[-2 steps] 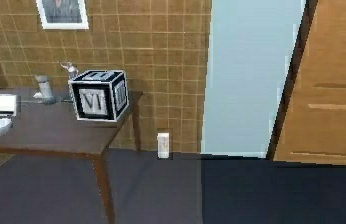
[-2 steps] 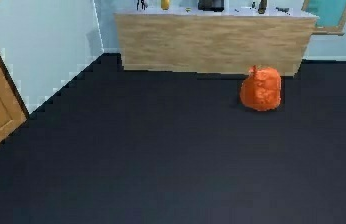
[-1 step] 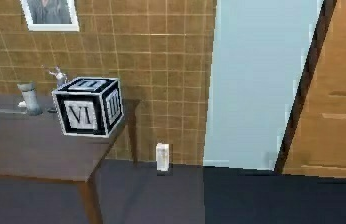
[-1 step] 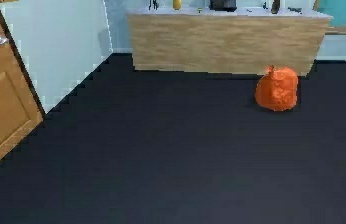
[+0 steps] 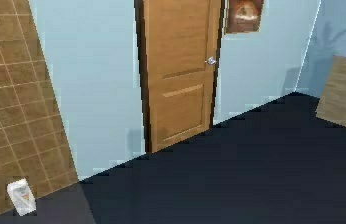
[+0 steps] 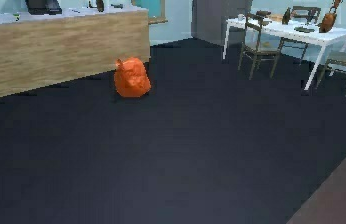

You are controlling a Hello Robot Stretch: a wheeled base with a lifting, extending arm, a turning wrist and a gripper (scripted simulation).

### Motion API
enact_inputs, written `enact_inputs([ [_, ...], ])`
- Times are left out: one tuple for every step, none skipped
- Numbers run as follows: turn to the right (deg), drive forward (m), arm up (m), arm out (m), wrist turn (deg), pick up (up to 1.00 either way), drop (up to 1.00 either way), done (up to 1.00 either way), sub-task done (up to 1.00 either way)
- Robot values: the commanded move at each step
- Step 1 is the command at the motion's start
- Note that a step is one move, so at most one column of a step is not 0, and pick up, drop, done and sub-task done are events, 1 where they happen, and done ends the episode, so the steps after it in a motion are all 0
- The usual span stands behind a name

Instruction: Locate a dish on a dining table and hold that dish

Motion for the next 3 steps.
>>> enact_inputs([
  [0.0, 0.5, 0.0, 0.0, 0.0, 0.0, 0.0, 0.0, 0.0],
  [-45.0, 0.0, 0.0, 0.0, 0.0, 0.0, 0.0, 0.0, 0.0],
  [-45.0, 0.0, 0.0, 0.0, 0.0, 0.0, 0.0, 0.0, 0.0],
])
